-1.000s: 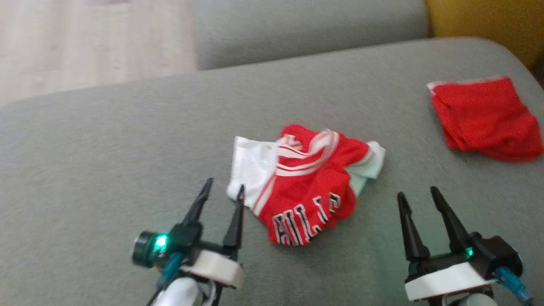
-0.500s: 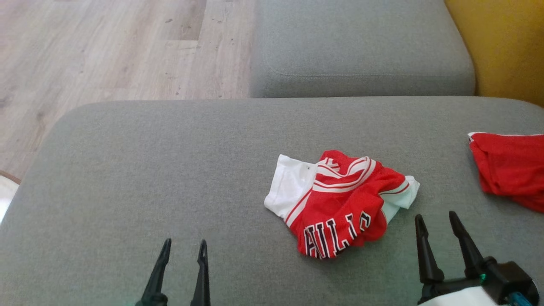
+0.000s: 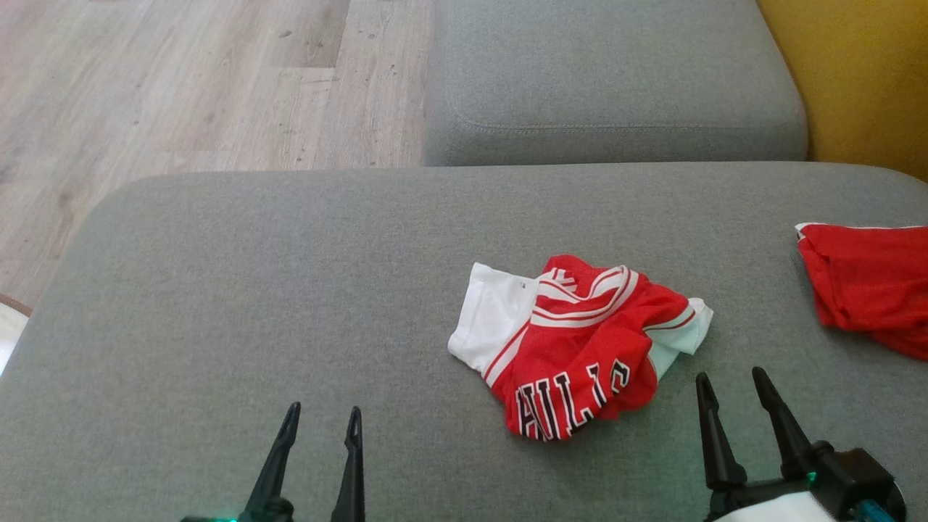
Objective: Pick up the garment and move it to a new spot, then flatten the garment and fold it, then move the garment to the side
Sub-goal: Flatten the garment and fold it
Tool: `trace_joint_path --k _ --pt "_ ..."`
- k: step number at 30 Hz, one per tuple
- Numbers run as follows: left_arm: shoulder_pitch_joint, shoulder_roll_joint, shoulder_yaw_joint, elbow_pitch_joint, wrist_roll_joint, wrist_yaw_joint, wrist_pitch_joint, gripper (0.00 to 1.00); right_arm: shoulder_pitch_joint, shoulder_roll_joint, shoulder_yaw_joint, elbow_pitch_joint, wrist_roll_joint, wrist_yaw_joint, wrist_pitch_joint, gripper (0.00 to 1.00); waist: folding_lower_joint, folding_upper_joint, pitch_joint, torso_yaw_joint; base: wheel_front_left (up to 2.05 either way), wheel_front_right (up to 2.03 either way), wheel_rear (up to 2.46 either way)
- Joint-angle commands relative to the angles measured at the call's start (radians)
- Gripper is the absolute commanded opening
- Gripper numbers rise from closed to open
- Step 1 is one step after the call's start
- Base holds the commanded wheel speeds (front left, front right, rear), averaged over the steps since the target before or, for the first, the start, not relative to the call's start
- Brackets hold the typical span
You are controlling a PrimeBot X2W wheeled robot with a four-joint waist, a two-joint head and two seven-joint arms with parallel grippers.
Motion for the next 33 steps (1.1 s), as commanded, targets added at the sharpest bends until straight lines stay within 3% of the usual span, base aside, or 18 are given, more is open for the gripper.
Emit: trace_joint_path --k 1,13,22,33 --pt "-0.052 -0.014 0.045 -0.038 0.014 0.000 -0.008 1.00 -0.041 -0.020 0.025 -0.027 0.007 0.003 -0.006 1.00 -0.0001 -0.0001 0.000 -0.001 0.00 0.00 0.00" --pt "-0.049 -0.029 0.070 -0.033 0.015 0.008 -0.008 1.00 -0.052 -0.005 -0.040 -0.030 0.025 0.003 -0.006 1.00 -0.0001 -0.0001 -0.004 0.000 0.00 0.00 0.00" --pt "-0.044 -0.033 0.073 -0.028 0.020 0.008 -0.008 1.00 -0.052 -0.002 -0.022 -0.019 0.025 0.003 -0.006 1.00 -0.0001 -0.0001 -0.012 -0.002 0.00 0.00 0.00" --pt "-0.037 -0.034 0.064 -0.028 0.033 -0.026 -0.008 1.00 -0.056 -0.002 0.006 -0.006 0.027 0.003 -0.006 1.00 -0.0001 -0.0001 -0.002 -0.026 0.00 0.00 0.00"
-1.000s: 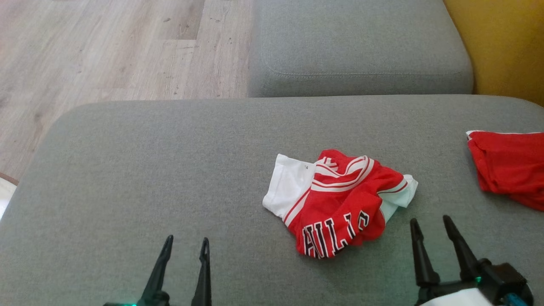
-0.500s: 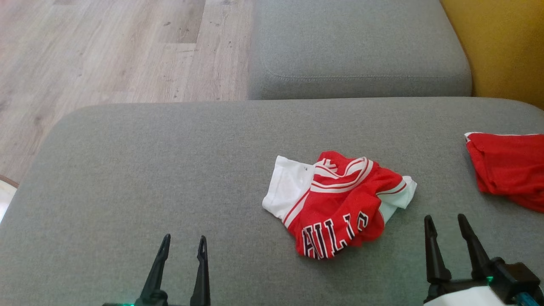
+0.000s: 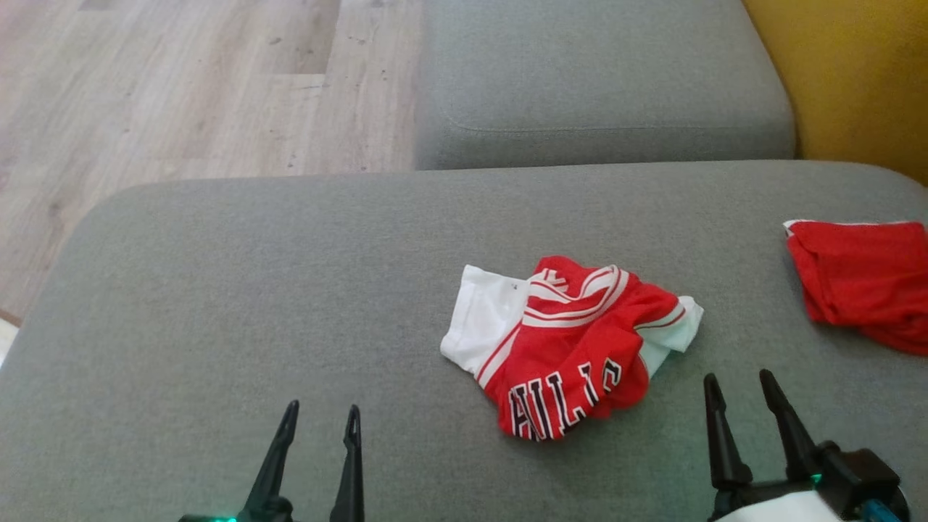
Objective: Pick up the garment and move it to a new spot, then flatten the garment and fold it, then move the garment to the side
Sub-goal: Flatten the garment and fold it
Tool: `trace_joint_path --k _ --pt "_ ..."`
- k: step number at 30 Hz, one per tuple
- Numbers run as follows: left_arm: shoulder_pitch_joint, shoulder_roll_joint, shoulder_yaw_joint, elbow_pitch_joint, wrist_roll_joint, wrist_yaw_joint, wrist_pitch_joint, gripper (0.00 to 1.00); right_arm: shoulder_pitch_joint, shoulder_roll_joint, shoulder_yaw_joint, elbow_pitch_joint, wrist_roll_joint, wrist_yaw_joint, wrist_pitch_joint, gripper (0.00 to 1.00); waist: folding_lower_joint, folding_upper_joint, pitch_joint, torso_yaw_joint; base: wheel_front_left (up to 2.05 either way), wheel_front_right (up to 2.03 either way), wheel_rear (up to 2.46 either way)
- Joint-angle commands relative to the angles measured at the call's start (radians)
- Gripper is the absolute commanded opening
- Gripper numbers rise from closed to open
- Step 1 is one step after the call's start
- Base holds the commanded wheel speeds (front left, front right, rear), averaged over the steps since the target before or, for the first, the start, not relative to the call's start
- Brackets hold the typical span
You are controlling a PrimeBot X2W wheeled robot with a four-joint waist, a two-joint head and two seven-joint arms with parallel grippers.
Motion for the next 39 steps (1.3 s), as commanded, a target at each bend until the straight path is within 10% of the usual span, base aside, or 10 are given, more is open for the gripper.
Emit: trace_joint_path --k 1,21,38,39 --pt "-0.041 -0.012 0.032 -0.027 0.006 -0.008 -0.008 1.00 -0.051 -0.006 0.029 -0.029 0.005 0.003 -0.006 1.00 0.0000 0.0000 0.008 -0.015 0.00 0.00 0.00" --pt "-0.626 -0.014 -0.269 0.210 -0.045 -0.131 0.043 1.00 -0.165 -0.039 0.112 -0.068 0.028 0.003 -0.006 1.00 0.0000 0.0000 0.266 -0.251 0.00 0.00 0.00" --pt "-1.070 -0.014 -0.620 0.634 -0.296 -0.022 0.295 1.00 -0.270 -0.039 0.167 -0.062 0.045 0.003 -0.006 1.00 0.0000 0.0000 0.415 -0.351 0.00 0.00 0.00" --pt "-1.078 -0.014 -0.631 0.643 -0.303 -0.017 0.290 0.37 -0.270 -0.038 0.167 -0.062 0.045 0.003 -0.006 1.00 0.0000 0.0000 0.415 -0.352 0.00 0.00 0.00"
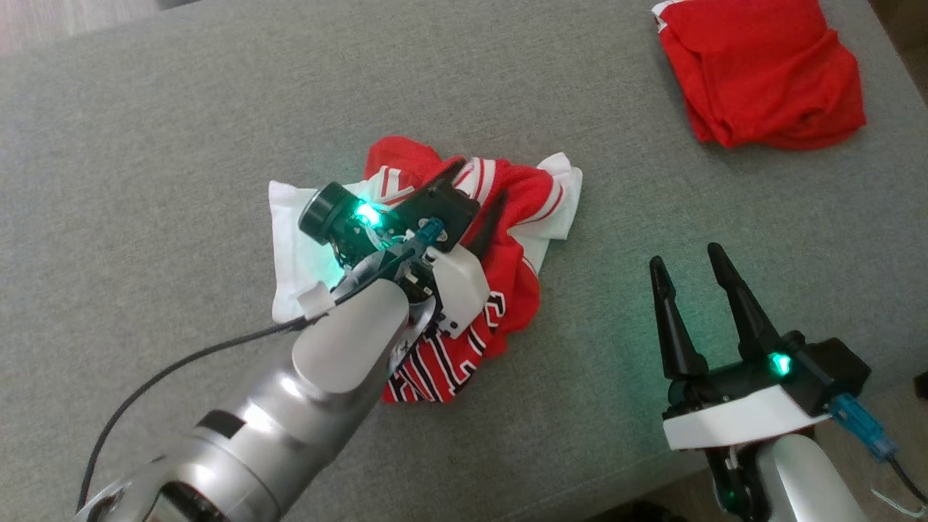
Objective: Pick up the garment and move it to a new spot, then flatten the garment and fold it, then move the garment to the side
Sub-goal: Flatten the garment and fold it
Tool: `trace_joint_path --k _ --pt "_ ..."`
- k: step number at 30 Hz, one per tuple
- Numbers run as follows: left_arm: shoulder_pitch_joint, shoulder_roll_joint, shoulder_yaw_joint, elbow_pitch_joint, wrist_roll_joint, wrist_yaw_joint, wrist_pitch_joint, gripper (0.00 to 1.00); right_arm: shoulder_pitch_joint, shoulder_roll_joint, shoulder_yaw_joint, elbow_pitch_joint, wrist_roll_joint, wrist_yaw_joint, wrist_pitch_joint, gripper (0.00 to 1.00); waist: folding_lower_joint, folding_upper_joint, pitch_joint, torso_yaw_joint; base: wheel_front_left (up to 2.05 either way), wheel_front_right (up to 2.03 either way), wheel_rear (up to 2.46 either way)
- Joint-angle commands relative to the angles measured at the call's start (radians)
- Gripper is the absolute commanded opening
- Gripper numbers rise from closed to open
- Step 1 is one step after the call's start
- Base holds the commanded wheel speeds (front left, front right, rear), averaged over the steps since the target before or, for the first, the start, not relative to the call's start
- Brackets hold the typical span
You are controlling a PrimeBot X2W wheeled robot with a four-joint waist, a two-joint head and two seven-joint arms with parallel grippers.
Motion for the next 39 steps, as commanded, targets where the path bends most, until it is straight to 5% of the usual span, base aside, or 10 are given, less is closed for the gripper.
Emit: trace_joint_path --k 1,15,25,32,39 --pt "-0.052 0.001 0.006 -0.014 -0.014 0.009 -0.013 0.00 -0.019 -0.008 0.020 -0.027 0.006 0.003 -0.006 1.00 -0.0001 0.0001 -0.002 -0.003 0.00 0.00 0.00" --pt "-0.201 0.001 -0.058 -0.117 -0.204 -0.017 -0.192 0.00 0.009 0.006 0.024 -0.005 0.002 0.003 -0.006 1.00 -0.0001 0.0001 -0.136 0.002 0.00 0.00 0.00" --pt "-0.416 0.009 0.140 -0.197 -0.377 0.006 -0.288 0.00 0.057 0.007 -0.012 -0.015 -0.010 0.003 -0.006 1.00 -0.0001 0.0001 -0.211 0.090 0.00 0.00 0.00" --pt "0.005 0.088 0.209 -0.214 -0.483 0.025 -0.302 0.00 0.086 0.008 -0.031 -0.019 -0.015 0.003 -0.006 1.00 -0.0001 0.0001 -0.225 0.178 0.00 0.00 0.00" --pt "0.450 0.079 0.358 -0.191 -0.480 0.008 -0.304 0.00 0.092 -0.001 -0.038 -0.021 -0.022 0.003 -0.006 1.00 -0.0001 0.0001 -0.218 0.249 0.00 0.00 0.00"
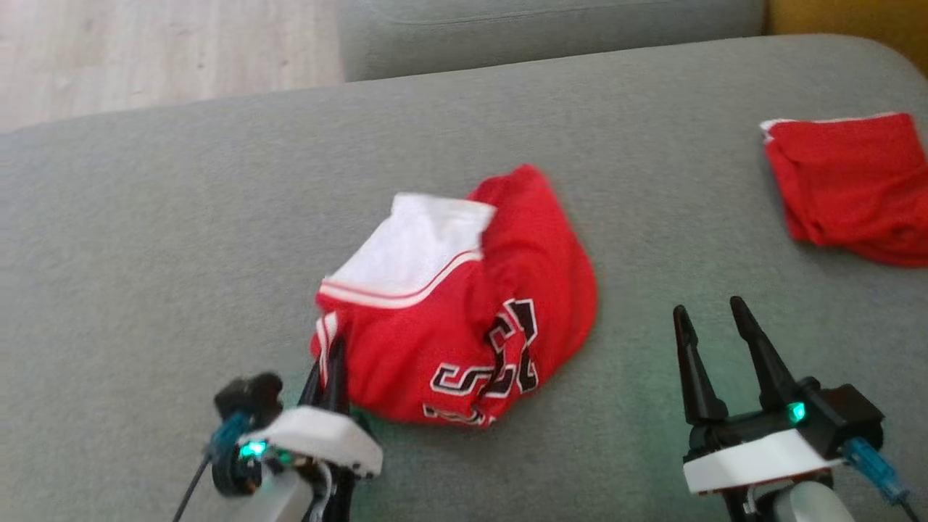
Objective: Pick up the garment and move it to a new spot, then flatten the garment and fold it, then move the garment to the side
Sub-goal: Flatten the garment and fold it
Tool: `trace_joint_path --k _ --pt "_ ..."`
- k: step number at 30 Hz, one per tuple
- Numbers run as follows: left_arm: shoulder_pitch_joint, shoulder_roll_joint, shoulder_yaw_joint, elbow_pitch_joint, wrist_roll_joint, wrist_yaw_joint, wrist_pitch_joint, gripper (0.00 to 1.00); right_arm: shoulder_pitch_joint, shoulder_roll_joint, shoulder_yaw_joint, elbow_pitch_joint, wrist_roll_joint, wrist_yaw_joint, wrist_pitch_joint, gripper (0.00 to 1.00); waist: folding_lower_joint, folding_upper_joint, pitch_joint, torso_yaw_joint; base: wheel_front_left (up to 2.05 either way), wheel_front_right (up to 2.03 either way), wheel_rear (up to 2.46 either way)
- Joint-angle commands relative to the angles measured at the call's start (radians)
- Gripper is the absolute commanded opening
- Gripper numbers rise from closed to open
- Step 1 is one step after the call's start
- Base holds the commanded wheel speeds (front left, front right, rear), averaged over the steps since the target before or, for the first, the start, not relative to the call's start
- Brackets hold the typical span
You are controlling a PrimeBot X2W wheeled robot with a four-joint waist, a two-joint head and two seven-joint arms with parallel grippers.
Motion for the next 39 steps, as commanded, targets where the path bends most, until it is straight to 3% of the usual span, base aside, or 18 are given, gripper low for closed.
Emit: trace_joint_path --k 1,4,5,6,10,16,23,30,35,39 --pt "-0.040 -0.012 0.080 -0.062 0.033 -0.016 -0.012 0.00 -0.016 -0.007 0.017 -0.032 -0.008 0.003 -0.006 1.00 0.0001 0.0000 -0.003 0.026 0.00 0.00 0.00" --pt "0.051 -0.036 0.137 -0.093 0.081 -0.044 -0.013 0.00 -0.008 -0.011 0.013 -0.029 -0.010 0.003 -0.006 1.00 0.0001 0.0000 -0.020 0.046 0.00 0.00 0.00" --pt "0.076 -0.042 0.144 -0.099 0.095 -0.053 -0.013 0.33 -0.004 -0.012 0.016 -0.027 -0.010 0.003 -0.006 1.00 0.0001 0.0000 -0.025 0.049 0.00 0.00 0.00" --pt "0.097 -0.047 0.150 -0.104 0.104 -0.061 -0.013 1.00 -0.001 -0.012 0.018 -0.026 -0.011 0.003 -0.006 1.00 0.0001 0.0000 -0.031 0.052 0.00 0.00 0.00" --pt "0.137 -0.040 0.174 -0.157 0.166 -0.065 -0.013 1.00 0.013 -0.013 0.025 -0.026 -0.011 0.003 -0.006 1.00 0.0001 0.0000 -0.044 0.059 0.00 0.00 0.00" --pt "0.088 0.051 0.182 -0.250 0.249 -0.045 0.009 1.00 0.021 -0.023 0.038 -0.026 -0.011 0.003 -0.006 1.00 0.0001 0.0000 -0.042 0.058 0.00 0.00 0.00" --pt "-0.165 0.201 0.137 -0.322 0.306 -0.123 0.266 1.00 -0.003 -0.045 0.061 -0.033 -0.011 0.003 -0.006 1.00 0.0001 0.0000 0.015 0.044 0.00 0.00 0.00" --pt "-0.408 0.221 0.058 -0.165 0.256 -0.199 0.535 1.00 -0.066 -0.060 0.091 -0.037 -0.005 0.003 -0.006 1.00 0.0001 0.0000 0.111 0.000 0.00 0.00 0.00" --pt "-0.487 0.248 -0.035 -0.019 0.221 -0.212 0.696 1.00 -0.102 -0.064 0.101 -0.034 0.002 0.003 -0.006 1.00 0.0001 0.0000 0.155 -0.043 0.00 0.00 0.00" --pt "-0.492 0.270 -0.102 0.022 0.130 -0.213 0.787 1.00 -0.116 -0.064 0.100 -0.031 0.006 0.003 -0.006 1.00 0.0001 0.0000 0.170 -0.067 0.00 0.00 0.00"
